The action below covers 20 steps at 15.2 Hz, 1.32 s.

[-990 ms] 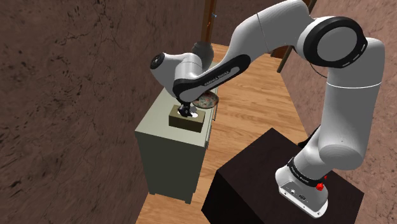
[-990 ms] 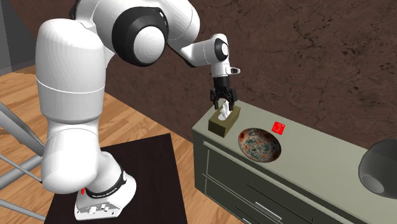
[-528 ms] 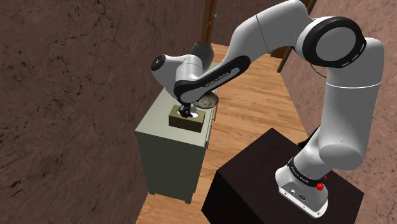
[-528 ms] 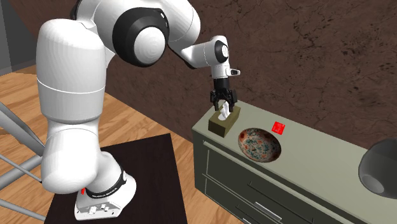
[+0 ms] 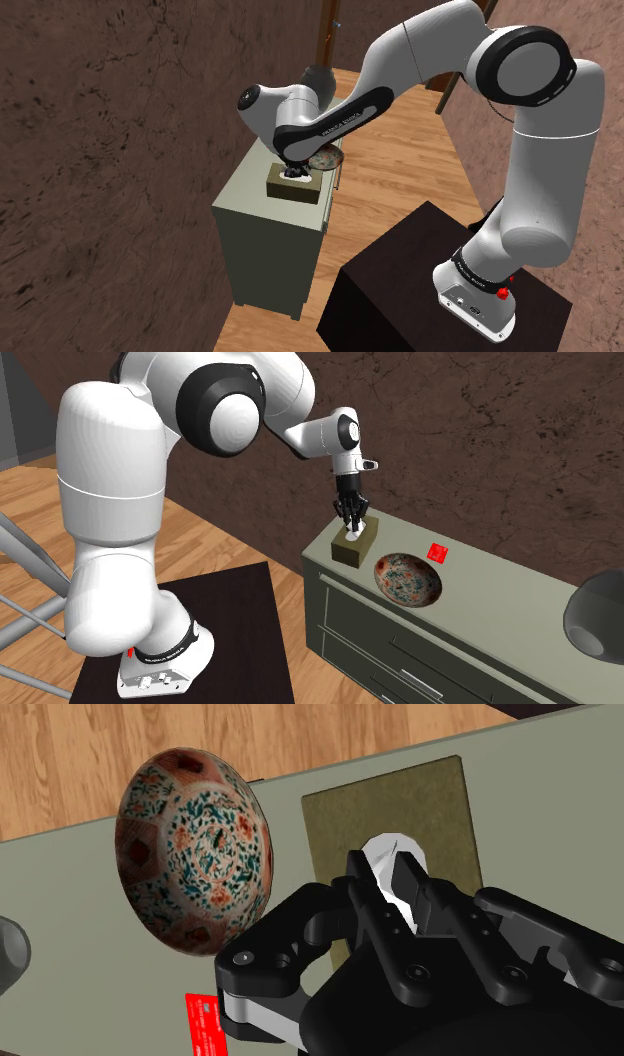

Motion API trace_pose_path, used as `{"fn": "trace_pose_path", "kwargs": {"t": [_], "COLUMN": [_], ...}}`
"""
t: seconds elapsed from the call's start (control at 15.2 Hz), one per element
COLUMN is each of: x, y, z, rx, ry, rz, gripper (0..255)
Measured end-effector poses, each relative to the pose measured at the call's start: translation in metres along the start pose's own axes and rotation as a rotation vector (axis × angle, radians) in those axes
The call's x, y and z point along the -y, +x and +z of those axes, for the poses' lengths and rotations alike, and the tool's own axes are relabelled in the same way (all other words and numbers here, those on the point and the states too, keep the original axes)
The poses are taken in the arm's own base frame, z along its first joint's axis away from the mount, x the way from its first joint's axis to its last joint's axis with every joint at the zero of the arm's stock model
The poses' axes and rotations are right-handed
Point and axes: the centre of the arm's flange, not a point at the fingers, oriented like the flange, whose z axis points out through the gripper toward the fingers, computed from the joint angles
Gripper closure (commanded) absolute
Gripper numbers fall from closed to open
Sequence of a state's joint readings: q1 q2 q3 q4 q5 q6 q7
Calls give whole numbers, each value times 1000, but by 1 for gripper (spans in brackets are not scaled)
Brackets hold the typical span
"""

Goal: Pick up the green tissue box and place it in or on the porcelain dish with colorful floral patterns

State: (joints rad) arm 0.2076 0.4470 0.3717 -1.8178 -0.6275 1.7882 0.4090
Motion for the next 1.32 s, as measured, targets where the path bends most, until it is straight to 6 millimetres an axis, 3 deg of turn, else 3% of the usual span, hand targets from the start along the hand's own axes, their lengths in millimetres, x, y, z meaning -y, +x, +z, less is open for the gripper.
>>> {"fn": "trace_pose_path", "kwargs": {"t": [0.33, 1.32], "x": [-2, -38], "y": [-2, -22], "z": [-3, -68], "rx": [0, 0], "ry": [1, 2], "rz": [-2, -2], "gripper": [255, 255]}}
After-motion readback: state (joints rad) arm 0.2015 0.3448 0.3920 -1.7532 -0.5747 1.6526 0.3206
